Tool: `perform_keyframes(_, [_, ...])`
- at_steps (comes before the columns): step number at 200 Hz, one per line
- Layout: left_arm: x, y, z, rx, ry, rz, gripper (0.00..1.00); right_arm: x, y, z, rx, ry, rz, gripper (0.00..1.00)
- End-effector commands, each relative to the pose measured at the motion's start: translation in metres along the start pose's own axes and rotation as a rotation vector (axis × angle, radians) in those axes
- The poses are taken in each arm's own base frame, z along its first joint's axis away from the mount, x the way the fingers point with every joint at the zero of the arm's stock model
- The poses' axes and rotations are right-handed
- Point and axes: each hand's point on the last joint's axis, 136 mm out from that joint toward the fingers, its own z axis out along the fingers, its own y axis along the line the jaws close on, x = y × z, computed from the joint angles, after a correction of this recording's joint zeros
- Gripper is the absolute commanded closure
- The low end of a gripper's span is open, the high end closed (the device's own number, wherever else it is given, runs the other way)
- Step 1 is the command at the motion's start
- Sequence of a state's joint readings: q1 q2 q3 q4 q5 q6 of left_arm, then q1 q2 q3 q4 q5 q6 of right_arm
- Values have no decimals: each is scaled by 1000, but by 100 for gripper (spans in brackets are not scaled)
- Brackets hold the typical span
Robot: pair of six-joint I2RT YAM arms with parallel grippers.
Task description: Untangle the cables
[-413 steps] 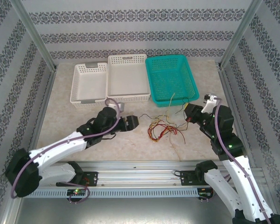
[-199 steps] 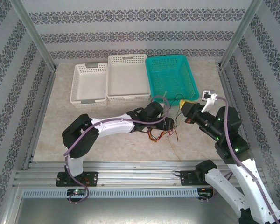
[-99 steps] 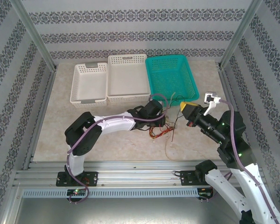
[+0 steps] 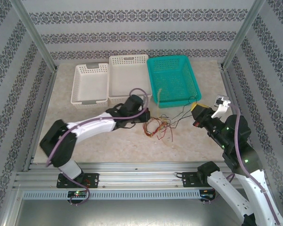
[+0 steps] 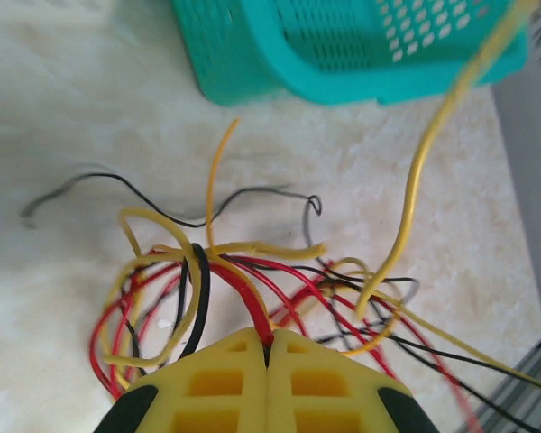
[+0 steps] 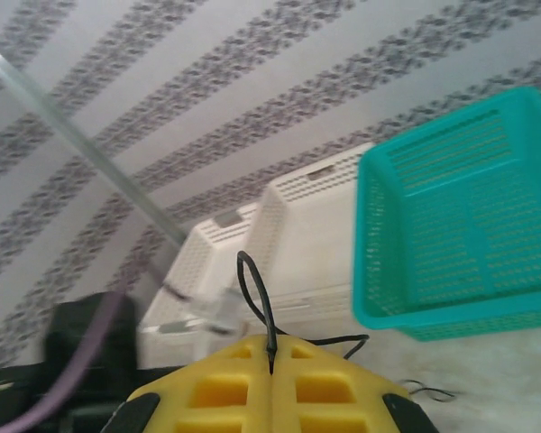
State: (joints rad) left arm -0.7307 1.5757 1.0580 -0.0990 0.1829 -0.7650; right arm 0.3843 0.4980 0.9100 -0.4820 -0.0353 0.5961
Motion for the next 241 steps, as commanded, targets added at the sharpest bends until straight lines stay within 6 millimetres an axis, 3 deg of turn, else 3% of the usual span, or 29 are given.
perform_keyframes(1, [-9,18,-42,-34,-22,-10,100,-14,-21,-8,138,-67,-25,100])
perform_keyframes(25, [-19,41,-86,-61,-57,-57,100,-14,-34,-5,208,-75,-38,100])
perform_keyframes(73, [-39,65,-174,-111,-162,-73,100,-2,-71,3,386,-51,-69,100])
perform_keyframes(109, [-39,87,-220,-162,-224,-95,100,4,-94,3,494,-53,-91,100])
perform_keyframes(143, [-36,107,-248,-218,-276,-127,100,8,-116,0,604,-35,-91,100])
perform_keyframes(198, [-42,118,-274,-261,-383,-163,100,21,-148,-4,737,16,-72,100])
perform_keyframes(241, [-40,119,-265,-219,-391,-202,100,35,-152,6,721,84,-72,100])
